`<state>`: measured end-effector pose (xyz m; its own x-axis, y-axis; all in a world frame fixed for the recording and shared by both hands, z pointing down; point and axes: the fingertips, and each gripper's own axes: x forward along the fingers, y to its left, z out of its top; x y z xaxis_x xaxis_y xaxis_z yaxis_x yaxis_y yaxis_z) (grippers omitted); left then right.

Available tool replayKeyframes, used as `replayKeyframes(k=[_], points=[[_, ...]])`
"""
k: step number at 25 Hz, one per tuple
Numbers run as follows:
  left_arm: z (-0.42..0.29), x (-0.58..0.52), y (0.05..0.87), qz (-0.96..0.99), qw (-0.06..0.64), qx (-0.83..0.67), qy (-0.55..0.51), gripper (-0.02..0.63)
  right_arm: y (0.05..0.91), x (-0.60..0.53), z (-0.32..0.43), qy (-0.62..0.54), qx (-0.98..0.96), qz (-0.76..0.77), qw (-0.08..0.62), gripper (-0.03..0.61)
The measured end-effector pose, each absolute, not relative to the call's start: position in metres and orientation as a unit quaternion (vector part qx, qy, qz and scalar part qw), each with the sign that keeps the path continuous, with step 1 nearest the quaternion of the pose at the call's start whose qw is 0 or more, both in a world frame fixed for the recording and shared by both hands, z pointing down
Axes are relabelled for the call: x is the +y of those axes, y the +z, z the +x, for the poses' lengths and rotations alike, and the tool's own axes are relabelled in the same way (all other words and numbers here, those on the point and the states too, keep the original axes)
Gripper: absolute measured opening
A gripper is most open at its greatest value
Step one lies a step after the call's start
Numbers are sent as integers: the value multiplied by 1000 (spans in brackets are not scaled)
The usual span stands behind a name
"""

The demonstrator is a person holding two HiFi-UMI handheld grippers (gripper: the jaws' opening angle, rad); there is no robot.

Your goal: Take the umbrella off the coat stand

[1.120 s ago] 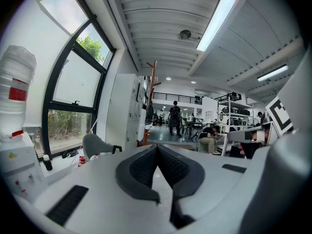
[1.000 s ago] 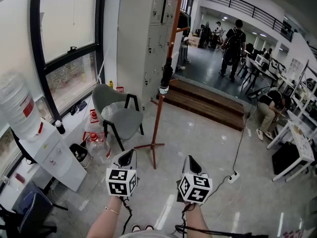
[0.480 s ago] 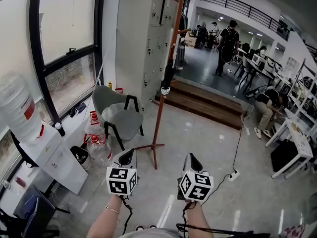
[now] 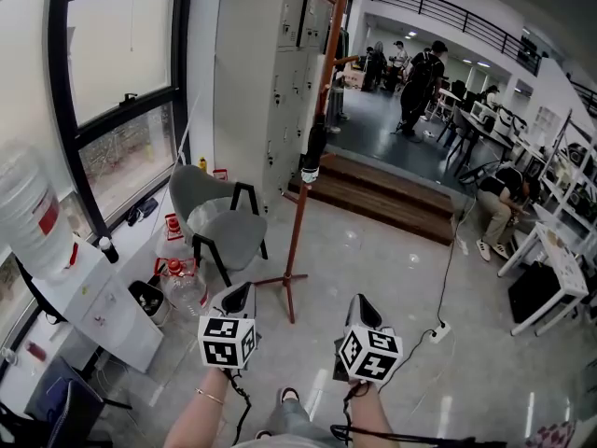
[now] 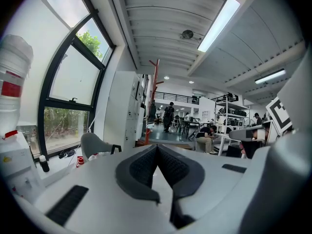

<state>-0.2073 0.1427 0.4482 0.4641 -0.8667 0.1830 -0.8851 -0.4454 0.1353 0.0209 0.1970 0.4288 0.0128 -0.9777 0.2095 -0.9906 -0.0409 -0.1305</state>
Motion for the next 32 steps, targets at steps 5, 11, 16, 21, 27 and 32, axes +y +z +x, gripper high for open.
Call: replayKeyframes(k=[5, 11, 16, 21, 27, 32], points=[[-199, 114, 454, 847, 110, -518, 47, 3, 430, 166, 30, 121, -694, 709, 23, 5], [-180, 68, 447, 845, 105, -523, 46, 3, 426, 115, 47, 119, -704, 700, 25, 5], [-163, 25, 440, 840, 106, -531, 44, 3, 417, 65, 62, 114, -716, 688, 26, 5], [-147, -13, 438, 833, 107, -540, 43, 3, 415, 23, 79, 110, -726, 678, 30, 5], [-126, -53, 441, 827, 108, -549, 51, 4, 420, -23, 103, 116, -734, 668, 38, 5], [-115, -78, 442, 822, 111, -557, 53, 4, 424, -53, 115, 117, -741, 659, 43, 5]])
